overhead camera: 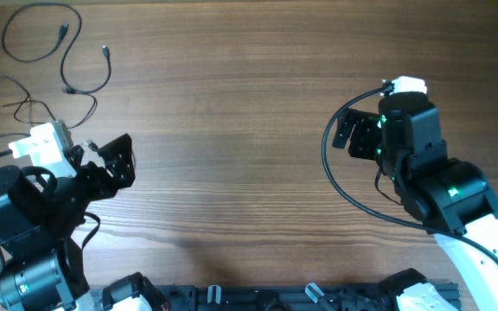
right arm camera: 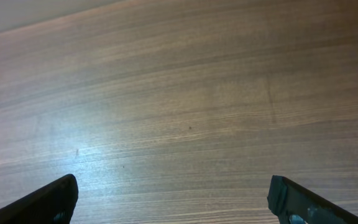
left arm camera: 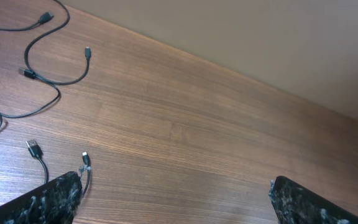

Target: Untangle cables

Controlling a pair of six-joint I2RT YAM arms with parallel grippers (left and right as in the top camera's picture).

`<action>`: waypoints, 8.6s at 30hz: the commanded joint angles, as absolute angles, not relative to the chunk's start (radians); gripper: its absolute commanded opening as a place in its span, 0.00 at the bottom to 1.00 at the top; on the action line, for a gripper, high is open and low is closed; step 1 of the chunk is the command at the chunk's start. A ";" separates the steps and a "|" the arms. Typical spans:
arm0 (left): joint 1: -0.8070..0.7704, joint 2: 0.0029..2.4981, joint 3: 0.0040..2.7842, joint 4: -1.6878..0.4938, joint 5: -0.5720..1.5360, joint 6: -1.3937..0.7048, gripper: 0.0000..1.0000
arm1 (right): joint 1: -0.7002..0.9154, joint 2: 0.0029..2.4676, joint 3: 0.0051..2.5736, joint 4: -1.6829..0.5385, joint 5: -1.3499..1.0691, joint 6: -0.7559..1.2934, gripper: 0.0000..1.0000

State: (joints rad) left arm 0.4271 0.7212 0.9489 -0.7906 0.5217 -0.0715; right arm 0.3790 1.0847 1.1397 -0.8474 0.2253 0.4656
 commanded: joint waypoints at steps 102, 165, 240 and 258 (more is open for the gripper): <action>0.423 0.722 0.940 -0.791 0.515 -0.056 1.00 | 0.002 0.004 0.005 0.002 -0.039 0.036 1.00; -0.142 0.003 0.360 -0.601 0.061 -0.060 1.00 | 0.002 0.004 0.005 0.002 -0.039 0.036 1.00; -0.016 0.003 0.006 -0.071 -0.076 0.012 1.00 | 0.002 0.004 0.005 0.002 -0.039 0.036 1.00; -0.016 0.003 0.006 -0.070 -0.068 0.072 1.00 | 0.002 0.004 0.005 0.002 -0.039 0.036 1.00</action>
State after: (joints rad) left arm -0.0124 0.0139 0.0147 -0.0742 -0.0628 0.0517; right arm -0.0025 0.0147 0.0063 0.0002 -0.0261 0.0467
